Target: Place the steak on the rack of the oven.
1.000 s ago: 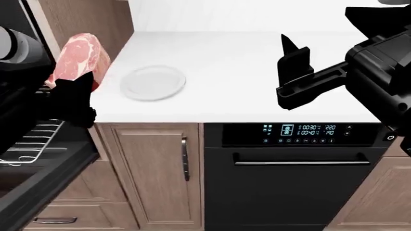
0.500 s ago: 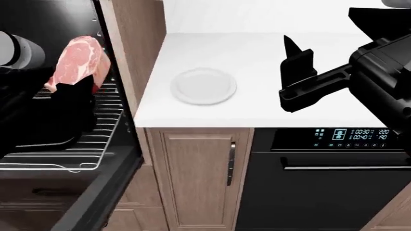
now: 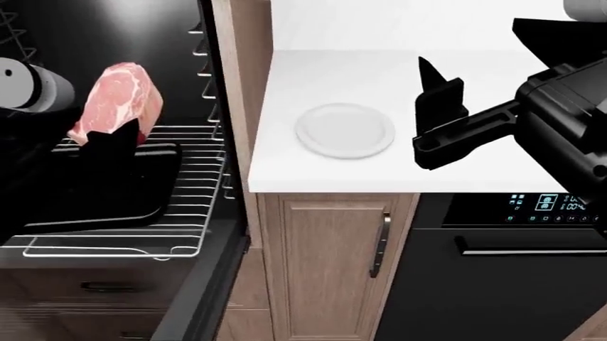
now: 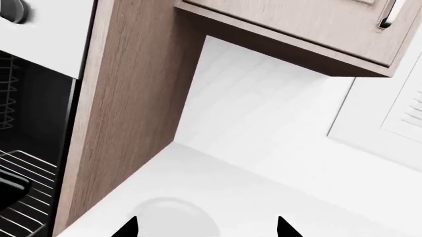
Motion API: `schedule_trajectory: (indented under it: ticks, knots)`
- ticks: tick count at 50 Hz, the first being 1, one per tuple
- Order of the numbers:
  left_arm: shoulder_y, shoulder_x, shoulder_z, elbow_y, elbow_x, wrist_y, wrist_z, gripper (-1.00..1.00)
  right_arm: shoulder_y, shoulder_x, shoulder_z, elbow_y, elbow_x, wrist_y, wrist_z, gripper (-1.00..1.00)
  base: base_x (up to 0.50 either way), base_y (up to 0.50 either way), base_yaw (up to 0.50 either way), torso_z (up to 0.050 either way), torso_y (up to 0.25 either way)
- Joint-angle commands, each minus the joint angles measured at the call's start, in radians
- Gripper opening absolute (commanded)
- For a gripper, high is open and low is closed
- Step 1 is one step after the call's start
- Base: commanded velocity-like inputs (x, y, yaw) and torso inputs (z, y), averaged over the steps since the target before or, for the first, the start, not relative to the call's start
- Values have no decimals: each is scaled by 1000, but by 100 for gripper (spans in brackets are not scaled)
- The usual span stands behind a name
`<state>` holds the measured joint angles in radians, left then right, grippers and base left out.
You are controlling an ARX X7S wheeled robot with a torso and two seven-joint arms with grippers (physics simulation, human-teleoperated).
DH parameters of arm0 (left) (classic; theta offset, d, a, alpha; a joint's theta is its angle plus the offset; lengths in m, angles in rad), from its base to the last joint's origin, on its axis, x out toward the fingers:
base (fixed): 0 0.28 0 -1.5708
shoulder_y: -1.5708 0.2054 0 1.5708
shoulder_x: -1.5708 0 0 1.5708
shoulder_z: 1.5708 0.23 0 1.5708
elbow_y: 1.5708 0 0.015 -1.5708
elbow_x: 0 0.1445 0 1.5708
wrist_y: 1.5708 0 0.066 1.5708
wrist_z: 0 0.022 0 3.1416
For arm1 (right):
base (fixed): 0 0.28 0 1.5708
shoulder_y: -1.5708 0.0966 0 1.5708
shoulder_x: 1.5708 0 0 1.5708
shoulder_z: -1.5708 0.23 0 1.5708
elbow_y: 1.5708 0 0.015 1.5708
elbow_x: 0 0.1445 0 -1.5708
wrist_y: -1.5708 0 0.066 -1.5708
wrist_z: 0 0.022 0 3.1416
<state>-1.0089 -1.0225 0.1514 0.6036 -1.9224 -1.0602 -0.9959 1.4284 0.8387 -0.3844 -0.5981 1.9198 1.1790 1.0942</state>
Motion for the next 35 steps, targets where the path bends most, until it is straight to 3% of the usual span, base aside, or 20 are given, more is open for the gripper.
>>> schedule_trajectory:
  ticks: [1,35]
  knots:
    - [-3,1,1,-7,9,10,-5,-100,-22,6,15,-7,-24,-10,-27,100,0,0,0,0,0]
    - [74,27,57,-203,279,6,99,-100,-109,13,37,-20,-125,-38,-113,100,0,0,0,0,0]
